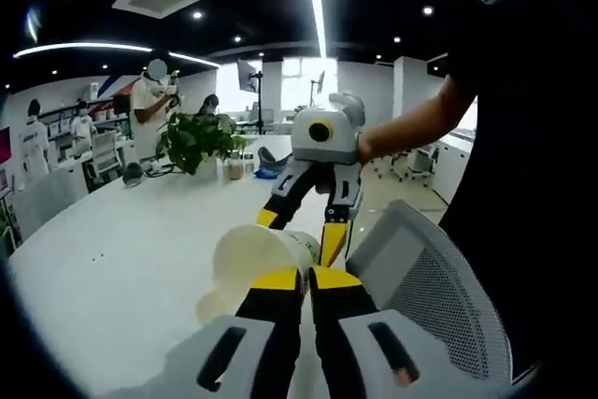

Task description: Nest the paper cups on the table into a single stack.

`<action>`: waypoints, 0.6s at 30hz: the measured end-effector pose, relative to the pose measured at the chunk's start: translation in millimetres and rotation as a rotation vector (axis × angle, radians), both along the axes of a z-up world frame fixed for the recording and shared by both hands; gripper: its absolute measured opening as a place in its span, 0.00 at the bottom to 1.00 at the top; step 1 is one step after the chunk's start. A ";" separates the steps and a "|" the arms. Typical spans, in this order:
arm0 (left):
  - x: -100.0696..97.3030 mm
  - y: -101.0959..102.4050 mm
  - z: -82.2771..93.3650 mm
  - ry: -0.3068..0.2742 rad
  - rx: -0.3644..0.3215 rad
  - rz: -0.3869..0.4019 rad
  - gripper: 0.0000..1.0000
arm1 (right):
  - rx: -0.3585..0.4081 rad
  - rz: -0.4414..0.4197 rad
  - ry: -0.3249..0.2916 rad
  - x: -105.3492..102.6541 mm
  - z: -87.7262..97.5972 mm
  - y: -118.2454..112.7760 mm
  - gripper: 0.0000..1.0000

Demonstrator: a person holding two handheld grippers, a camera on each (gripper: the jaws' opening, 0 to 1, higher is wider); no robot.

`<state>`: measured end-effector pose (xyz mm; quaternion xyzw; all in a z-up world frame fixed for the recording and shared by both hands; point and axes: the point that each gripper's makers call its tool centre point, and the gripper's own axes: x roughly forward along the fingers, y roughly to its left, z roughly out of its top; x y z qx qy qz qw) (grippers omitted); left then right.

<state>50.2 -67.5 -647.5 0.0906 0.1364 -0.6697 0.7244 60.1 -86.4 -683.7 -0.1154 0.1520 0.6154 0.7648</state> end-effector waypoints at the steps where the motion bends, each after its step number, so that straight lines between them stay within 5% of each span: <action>1: -0.7 -0.8 -0.1 0.004 0.003 -0.003 0.00 | -0.002 0.002 -0.002 -0.2 -0.2 0.0 0.35; 5: -4.9 -4.0 -1.4 0.010 0.013 -0.025 0.00 | -0.026 0.000 -0.022 1.4 -3.4 -1.1 0.36; 18: 10.5 0.9 -3.1 -0.018 0.070 0.017 0.00 | -0.040 -0.132 0.045 13.3 -9.2 -20.7 0.38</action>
